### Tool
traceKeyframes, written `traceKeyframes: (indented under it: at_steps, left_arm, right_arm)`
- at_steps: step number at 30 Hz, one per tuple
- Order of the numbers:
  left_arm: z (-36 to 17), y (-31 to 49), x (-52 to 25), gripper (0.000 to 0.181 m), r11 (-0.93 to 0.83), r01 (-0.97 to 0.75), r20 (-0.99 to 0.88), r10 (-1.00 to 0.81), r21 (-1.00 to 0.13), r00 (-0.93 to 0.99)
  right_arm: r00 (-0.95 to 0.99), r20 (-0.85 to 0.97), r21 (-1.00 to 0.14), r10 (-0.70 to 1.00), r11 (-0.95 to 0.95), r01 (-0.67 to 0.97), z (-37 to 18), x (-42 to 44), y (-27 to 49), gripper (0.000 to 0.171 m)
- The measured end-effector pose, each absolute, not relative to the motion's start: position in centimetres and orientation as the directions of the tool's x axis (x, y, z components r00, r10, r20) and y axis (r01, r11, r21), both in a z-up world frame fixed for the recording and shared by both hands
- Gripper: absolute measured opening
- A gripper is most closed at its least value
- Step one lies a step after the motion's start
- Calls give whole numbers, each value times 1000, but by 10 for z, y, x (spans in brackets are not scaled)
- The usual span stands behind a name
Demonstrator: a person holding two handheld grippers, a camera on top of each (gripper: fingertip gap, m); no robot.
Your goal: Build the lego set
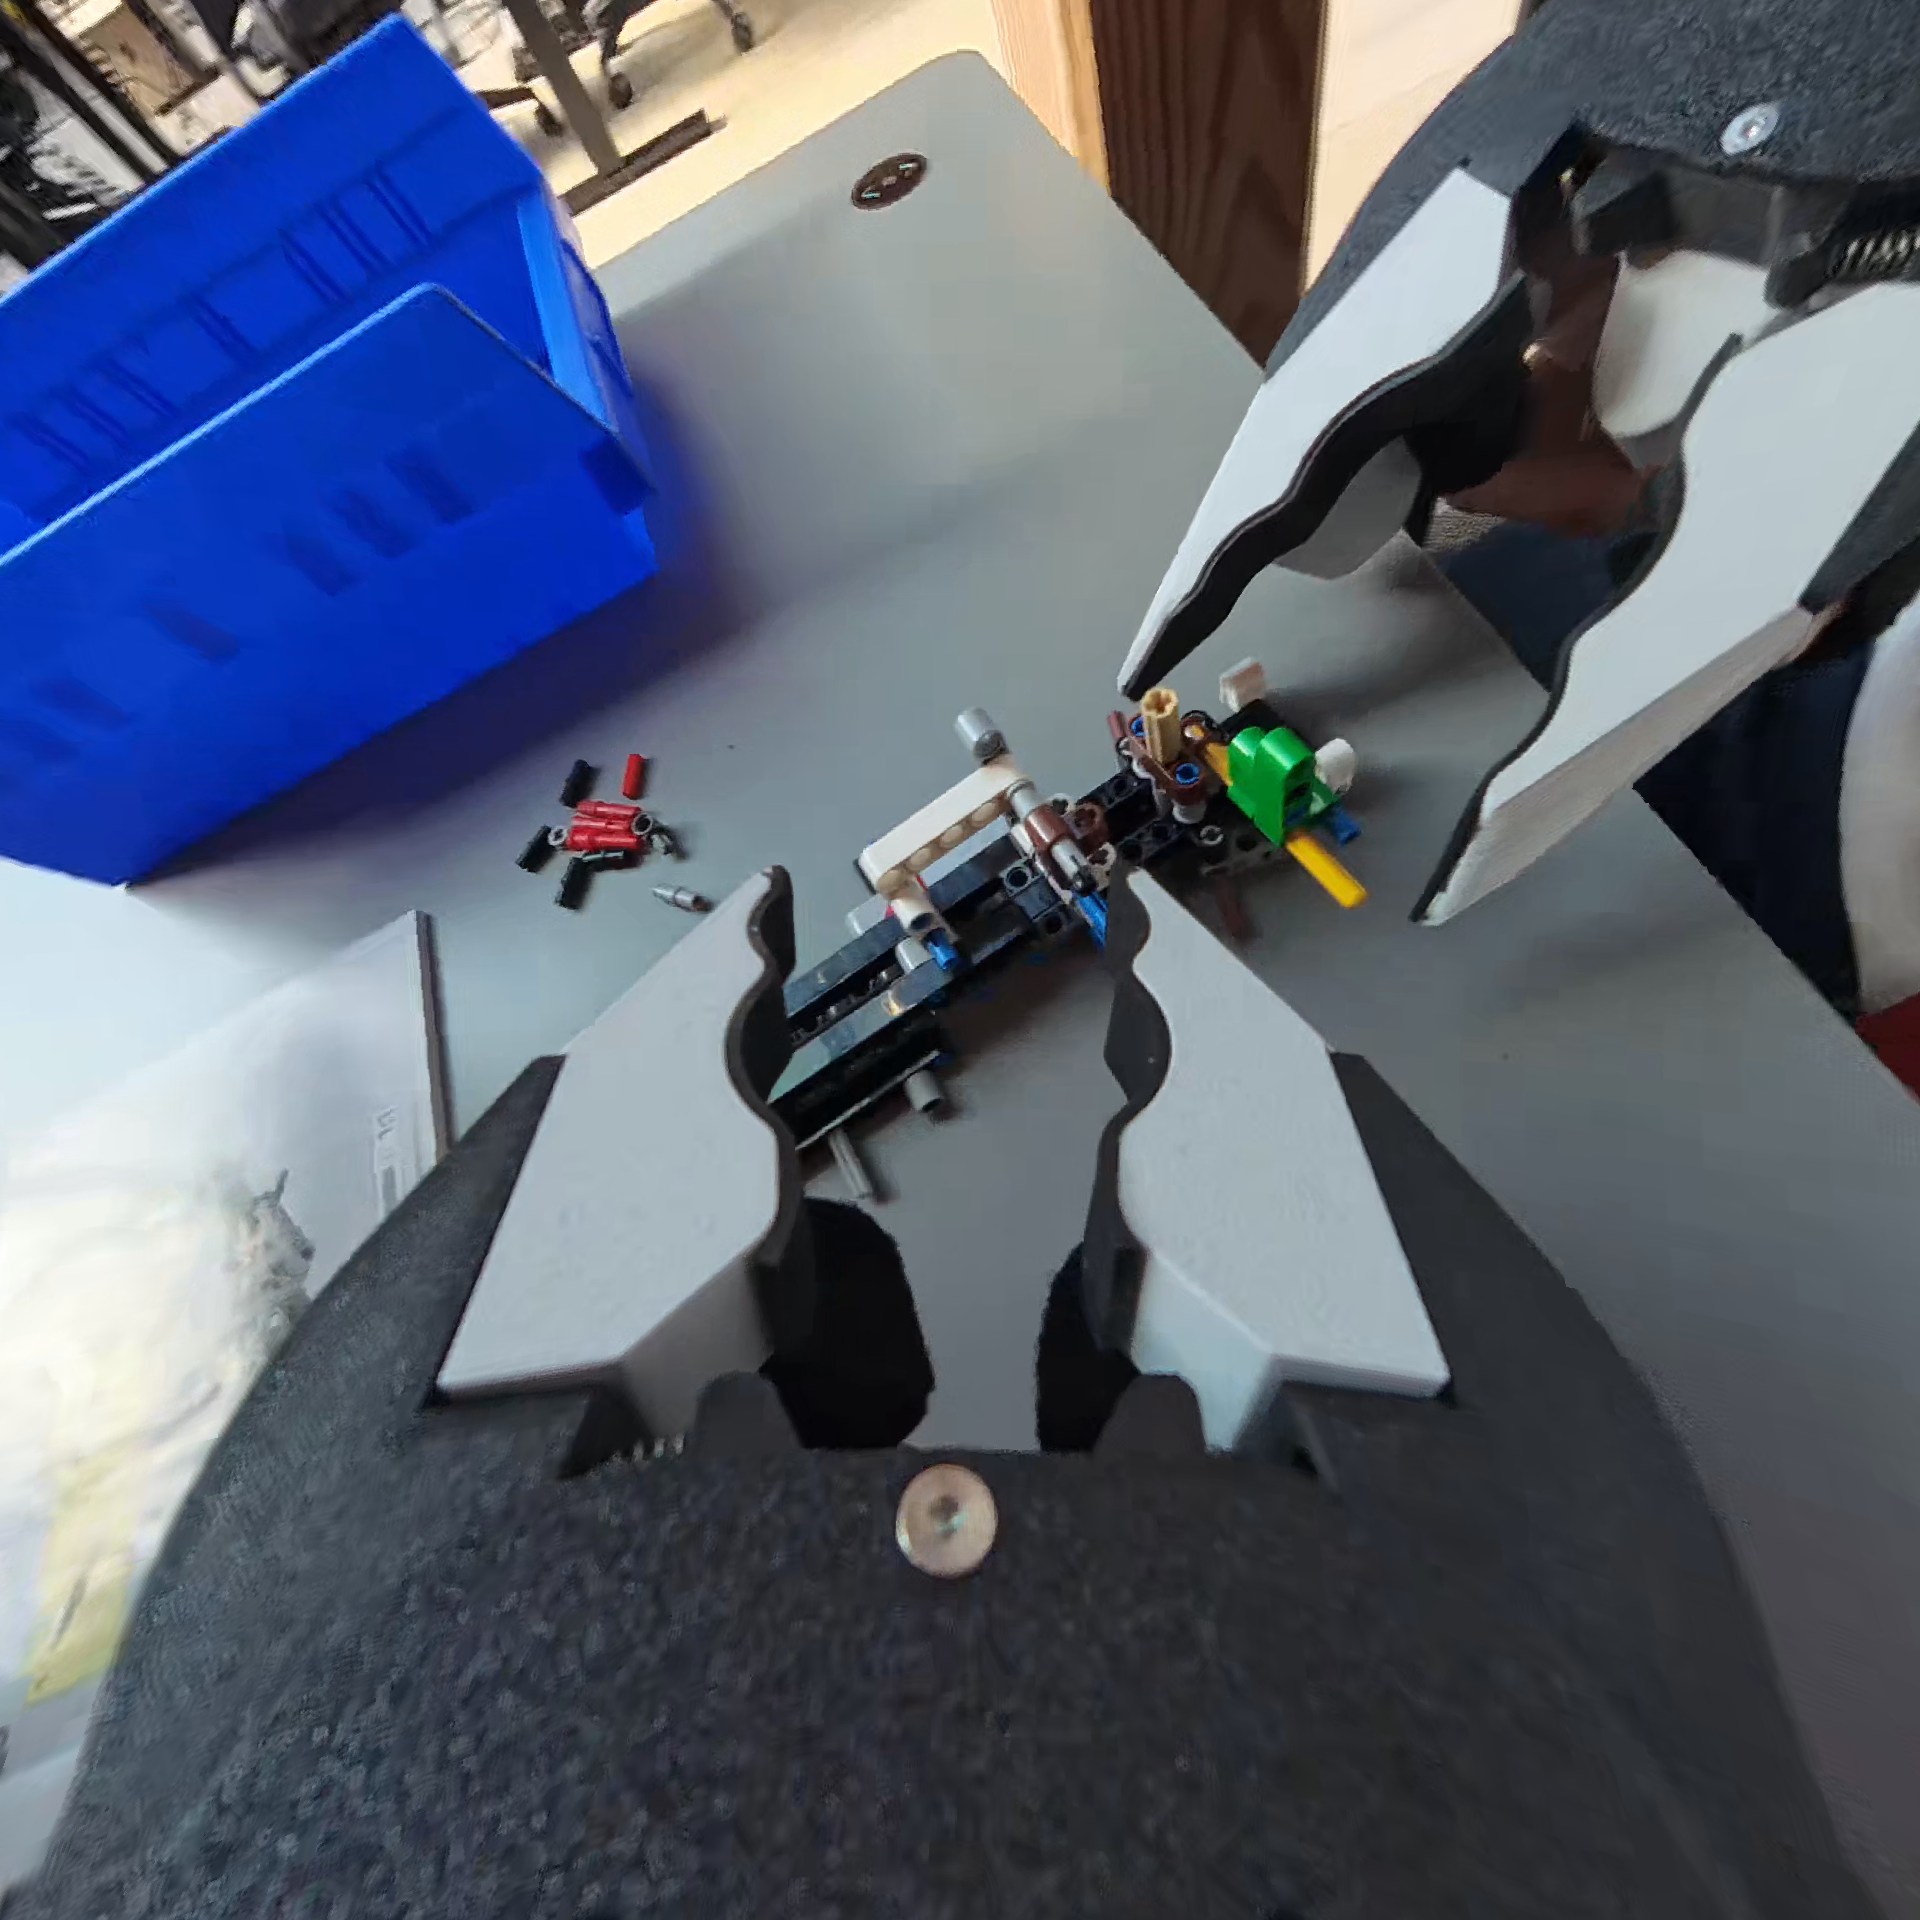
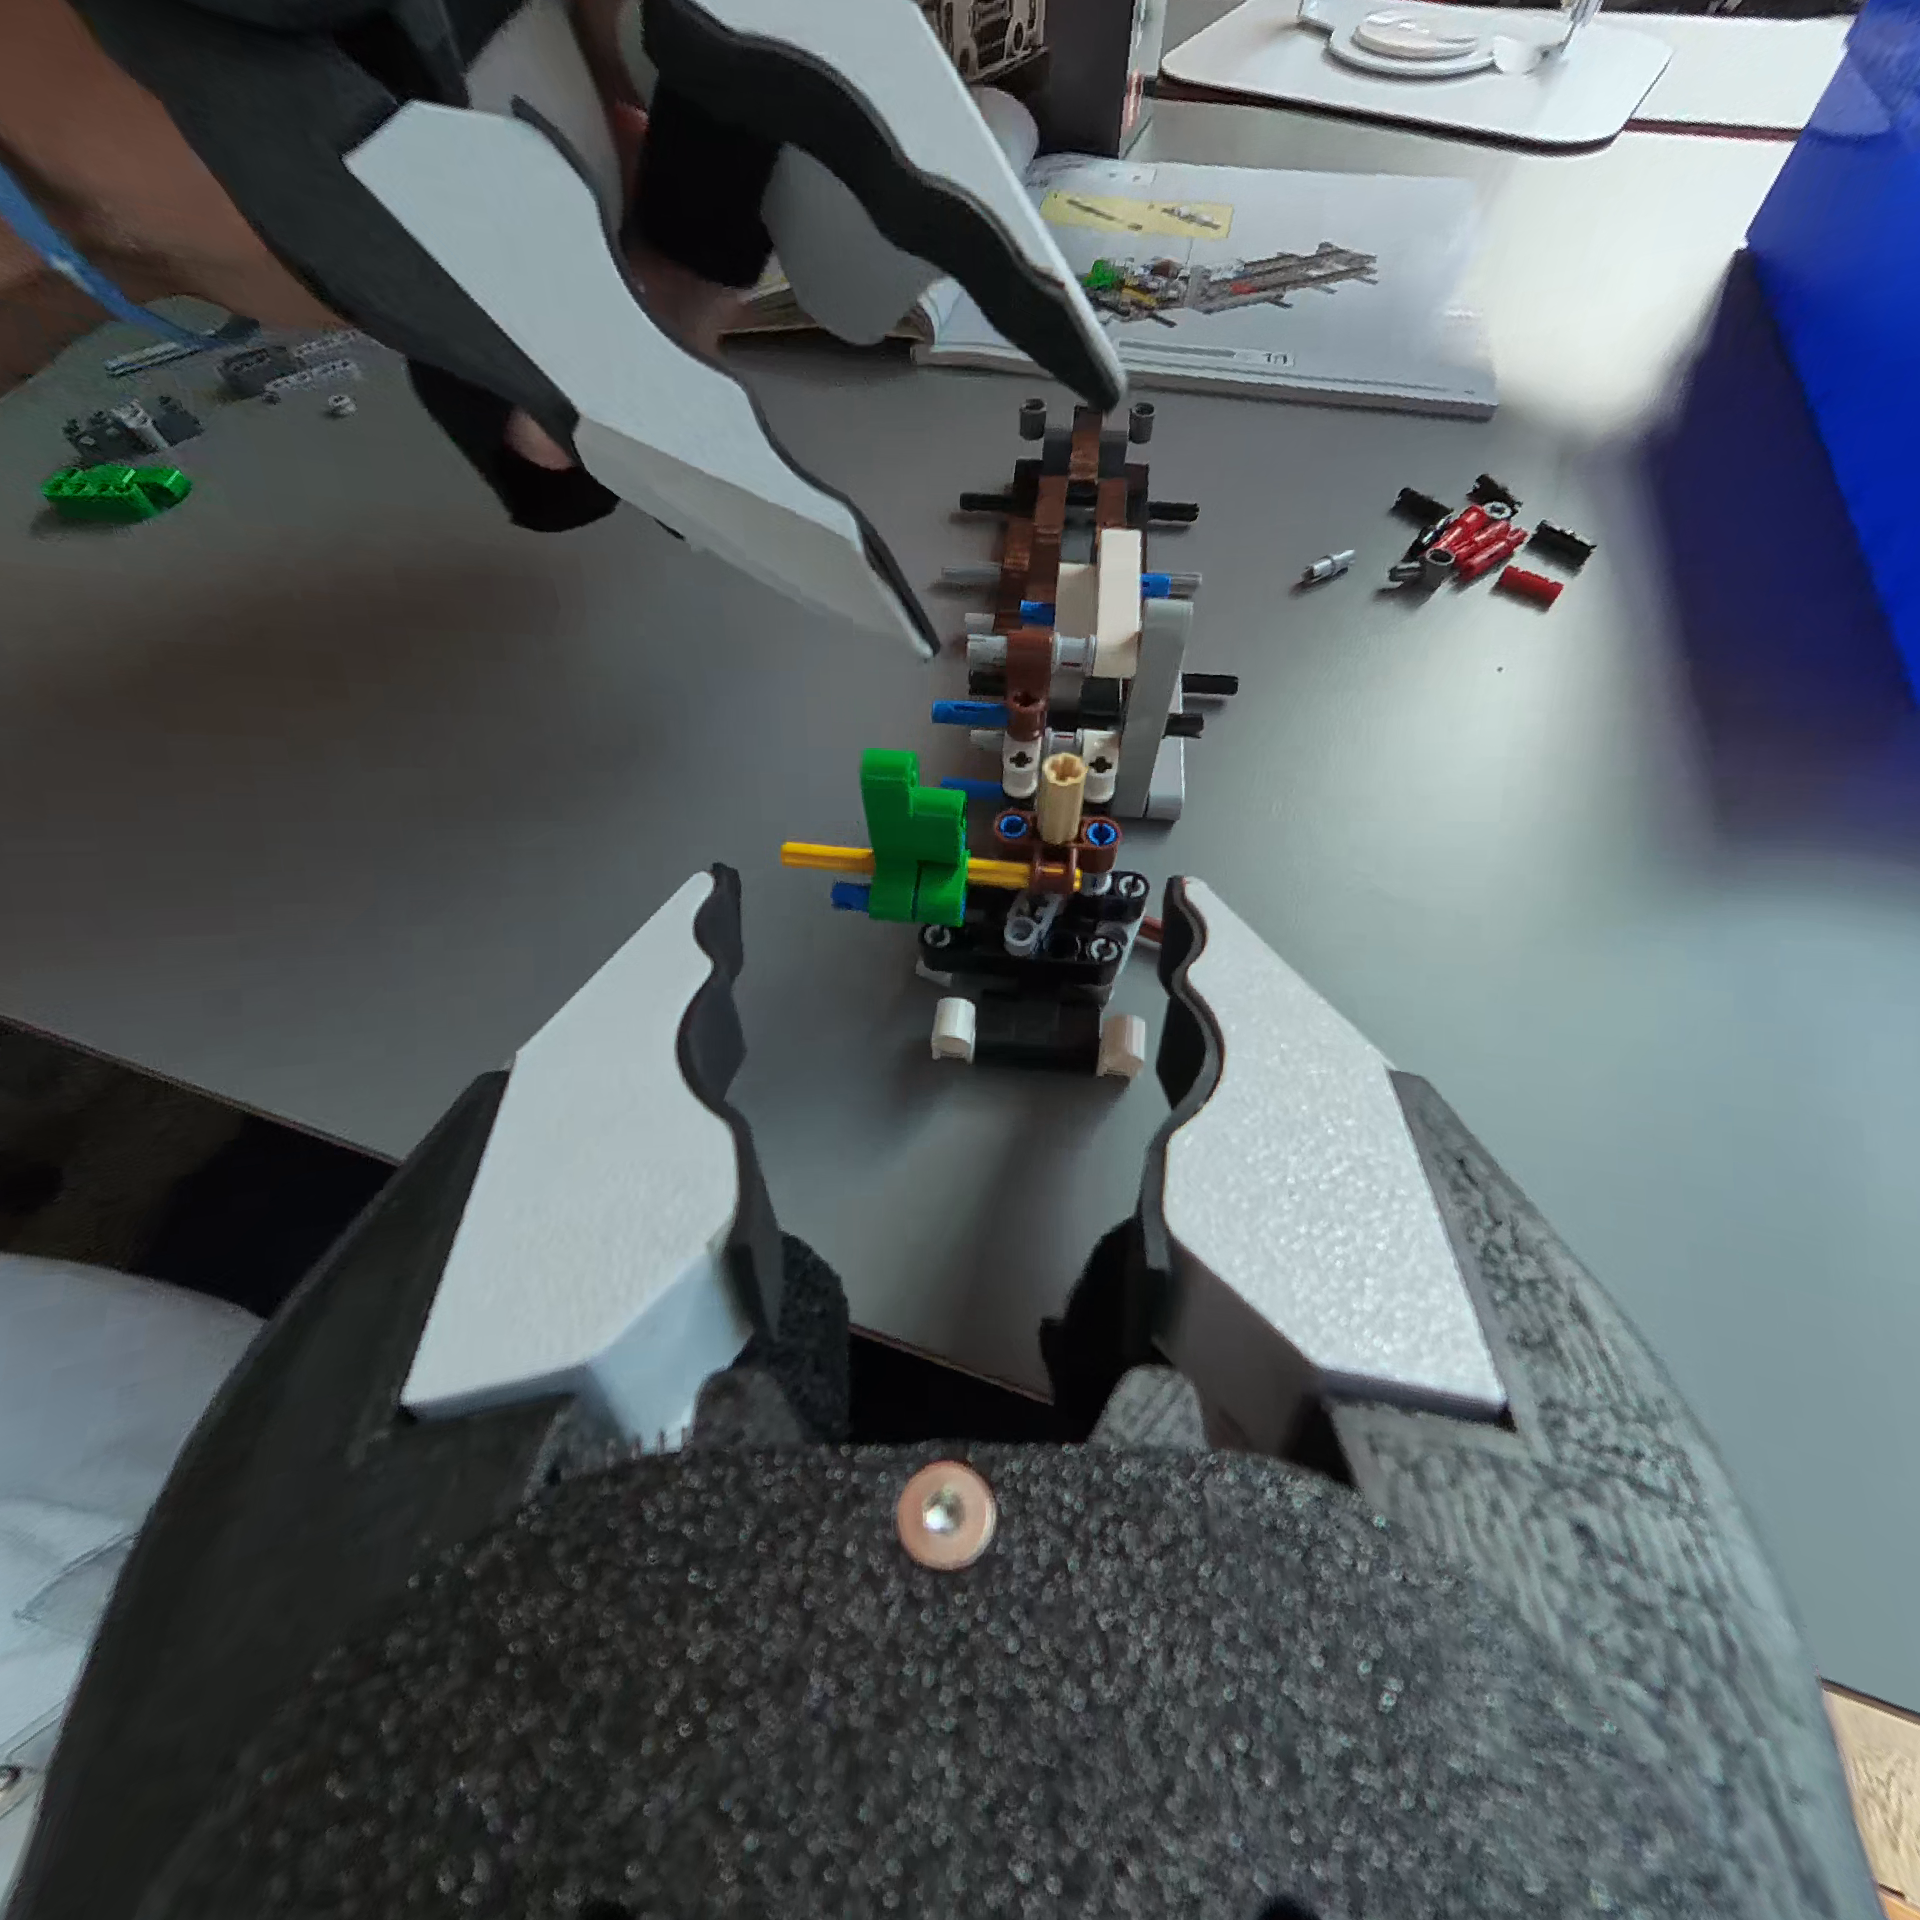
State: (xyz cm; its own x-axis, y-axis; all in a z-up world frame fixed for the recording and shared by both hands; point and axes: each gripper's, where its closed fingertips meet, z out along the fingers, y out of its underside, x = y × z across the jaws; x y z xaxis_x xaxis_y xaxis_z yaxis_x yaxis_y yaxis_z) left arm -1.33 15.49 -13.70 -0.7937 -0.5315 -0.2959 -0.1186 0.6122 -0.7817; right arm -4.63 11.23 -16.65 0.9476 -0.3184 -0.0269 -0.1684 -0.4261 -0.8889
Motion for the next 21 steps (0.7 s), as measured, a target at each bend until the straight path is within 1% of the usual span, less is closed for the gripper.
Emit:
traceKeyframes:
  at_steps: [2, 4, 8, 9, 12, 16, 18, 21]
  left_arm:
    - [-144, 152, -7, 65, 617, -112, -266, -486, -779, -833]
    - [-151, 150, 1, 71, 630, -135, -227, -459, -765, -859]
    - [-165, 137, -2, 68, 614, -204, -58, -380, -763, -923]
    - [-168, 137, 1, 68, 615, -212, -50, -380, -760, -924]
    - [-169, 139, 10, 59, 597, -208, -70, -409, -775, -910]
    - [-169, 138, 14, 58, 576, -227, -91, -470, -785, -878]
    - [-169, 139, 16, 58, 570, -243, -102, -506, -785, -857]
    - [-169, 139, 16, 58, 558, -259, -104, -535, -788, -838]
  right_arm:
    - [941, -14, -896, -338, -414, -162, -166, -46, 116, 68]
    - [935, 15, -905, -355, -403, -138, -164, -43, 118, 66]
    - [936, 68, -901, -346, -424, -91, -164, -37, 120, 63]
    - [938, 55, -901, -343, -421, -101, -163, -36, 121, 63]
    - [947, 4, -908, -321, -398, -131, -162, -31, 121, 62]
    - [955, -38, -919, -293, -365, -148, -162, -26, 116, 61]
    - [959, -45, -924, -281, -353, -147, -163, -25, 113, 56]
    - [950, -54, -922, -309, -349, -166, -164, -26, 108, 55]
